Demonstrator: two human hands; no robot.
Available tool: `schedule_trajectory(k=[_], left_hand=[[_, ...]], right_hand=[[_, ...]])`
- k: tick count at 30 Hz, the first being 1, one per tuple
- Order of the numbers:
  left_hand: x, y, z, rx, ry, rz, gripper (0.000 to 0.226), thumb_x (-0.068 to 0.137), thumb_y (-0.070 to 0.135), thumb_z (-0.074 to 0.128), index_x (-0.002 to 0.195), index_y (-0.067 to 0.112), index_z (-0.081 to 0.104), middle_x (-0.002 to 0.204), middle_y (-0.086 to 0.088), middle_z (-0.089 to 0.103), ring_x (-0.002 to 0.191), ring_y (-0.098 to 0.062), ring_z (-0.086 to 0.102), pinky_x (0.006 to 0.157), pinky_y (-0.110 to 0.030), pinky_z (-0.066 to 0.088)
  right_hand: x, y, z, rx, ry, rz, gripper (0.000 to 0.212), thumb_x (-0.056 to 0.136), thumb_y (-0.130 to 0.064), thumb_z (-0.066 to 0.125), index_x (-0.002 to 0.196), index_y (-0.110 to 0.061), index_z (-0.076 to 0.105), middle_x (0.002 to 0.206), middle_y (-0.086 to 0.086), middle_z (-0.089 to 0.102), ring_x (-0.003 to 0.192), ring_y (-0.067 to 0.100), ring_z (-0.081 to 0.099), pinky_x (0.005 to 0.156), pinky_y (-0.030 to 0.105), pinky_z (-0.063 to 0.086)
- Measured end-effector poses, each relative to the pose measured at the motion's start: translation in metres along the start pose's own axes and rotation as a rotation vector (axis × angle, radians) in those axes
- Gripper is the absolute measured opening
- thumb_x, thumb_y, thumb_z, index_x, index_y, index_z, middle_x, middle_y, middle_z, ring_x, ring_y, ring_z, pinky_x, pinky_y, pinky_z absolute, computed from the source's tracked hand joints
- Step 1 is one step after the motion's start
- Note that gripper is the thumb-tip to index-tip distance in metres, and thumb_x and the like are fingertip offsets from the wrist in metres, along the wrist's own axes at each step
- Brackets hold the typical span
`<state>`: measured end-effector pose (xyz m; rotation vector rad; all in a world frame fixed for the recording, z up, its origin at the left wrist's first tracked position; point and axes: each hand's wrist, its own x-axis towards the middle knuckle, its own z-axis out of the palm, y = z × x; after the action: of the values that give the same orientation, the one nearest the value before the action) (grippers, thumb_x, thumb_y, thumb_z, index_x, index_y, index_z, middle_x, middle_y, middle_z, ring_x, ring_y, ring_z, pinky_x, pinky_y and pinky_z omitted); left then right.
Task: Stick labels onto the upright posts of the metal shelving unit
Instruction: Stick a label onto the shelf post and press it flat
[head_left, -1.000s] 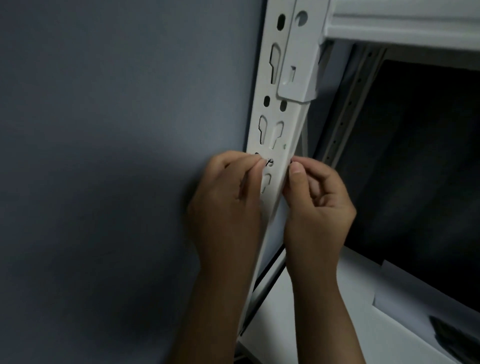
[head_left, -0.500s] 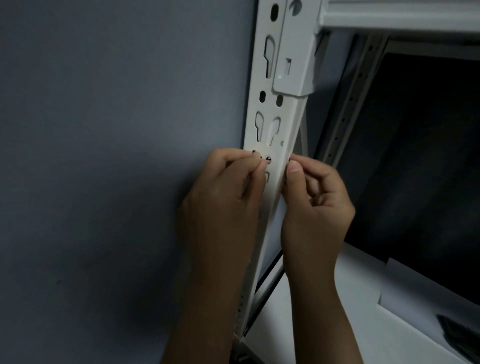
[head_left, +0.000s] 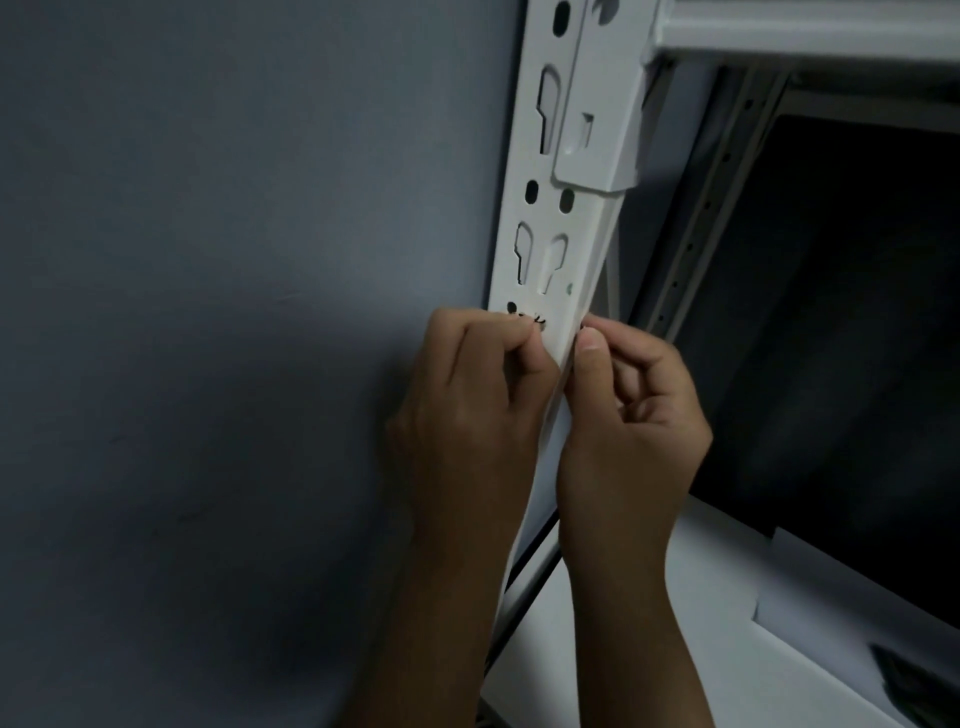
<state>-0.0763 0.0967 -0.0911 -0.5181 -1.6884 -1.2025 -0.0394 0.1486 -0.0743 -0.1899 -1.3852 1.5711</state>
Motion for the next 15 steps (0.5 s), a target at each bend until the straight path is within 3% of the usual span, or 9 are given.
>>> schedule_trajectory(k=[9,15], left_hand=[[0.0030,0.0003,0.0026,-0.066,-0.008,-0.114,0.013,0.083,0.021,0.057,0.079,0.011,0.062,0.087,0.000,0.056,0.069,-0.009,0.054,0.055,-0.030,0.049],[0.0060,-0.0013,-0.0014,-0.125,-0.052,-0.135,0.017,0.089,0.020,0.054,0.087,0.007,0.064,0.093,0.005,0.052,0.076,-0.003,0.053,0.066,-0.012,0.047]], right_hand=[[-0.0001,-0.0011,0.0015,0.027,0.013,0.042,0.010,0.090,-0.003,0.060,0.093,-0.010,0.067,0.086,0.001,0.072,0.080,0.006,0.070,0.075,0.015,0.055],[-0.0009,-0.0014,0.0016,0.026,0.022,0.056,0.009,0.090,-0.004,0.061,0.093,-0.010,0.067,0.087,0.003,0.073,0.081,0.008,0.070,0.076,0.018,0.056]])
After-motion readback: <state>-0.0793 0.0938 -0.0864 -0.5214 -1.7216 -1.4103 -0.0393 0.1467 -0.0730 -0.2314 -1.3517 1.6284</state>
